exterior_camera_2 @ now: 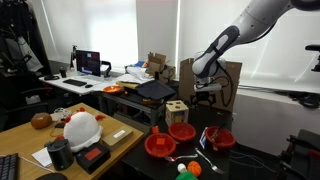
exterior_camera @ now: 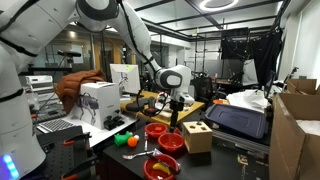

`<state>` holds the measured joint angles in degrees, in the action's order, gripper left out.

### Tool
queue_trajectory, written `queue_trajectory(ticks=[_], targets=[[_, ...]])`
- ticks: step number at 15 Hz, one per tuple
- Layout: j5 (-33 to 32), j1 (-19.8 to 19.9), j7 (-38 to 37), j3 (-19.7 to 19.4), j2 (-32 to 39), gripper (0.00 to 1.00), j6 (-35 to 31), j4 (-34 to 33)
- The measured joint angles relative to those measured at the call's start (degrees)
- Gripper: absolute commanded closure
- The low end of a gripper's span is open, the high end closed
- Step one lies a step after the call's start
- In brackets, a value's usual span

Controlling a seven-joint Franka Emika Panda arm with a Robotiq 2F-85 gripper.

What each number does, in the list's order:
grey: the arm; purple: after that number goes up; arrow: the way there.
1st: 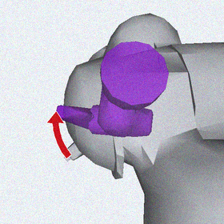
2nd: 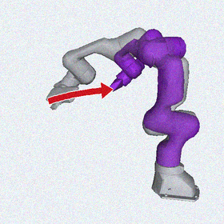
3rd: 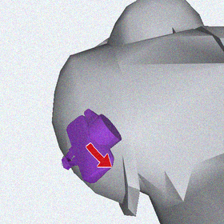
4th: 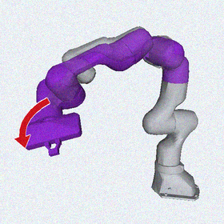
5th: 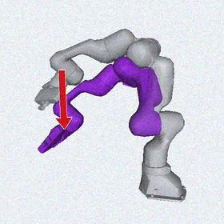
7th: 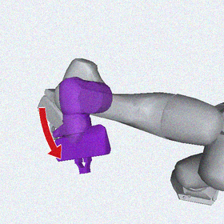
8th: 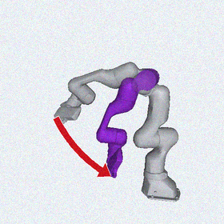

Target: Pick up the scissors from the bowl and put it on the table

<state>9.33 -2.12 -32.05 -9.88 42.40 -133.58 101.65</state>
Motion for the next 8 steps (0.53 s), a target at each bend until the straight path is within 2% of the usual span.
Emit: queue_trajectory(ticks=[5,8], targets=[[2.7,0.1,-3.2,0.0,-4.0,0.00,-6.4,11.4],[5.3,0.5,-4.2,0.0,-4.6,0.00,-8.9,15.2]])
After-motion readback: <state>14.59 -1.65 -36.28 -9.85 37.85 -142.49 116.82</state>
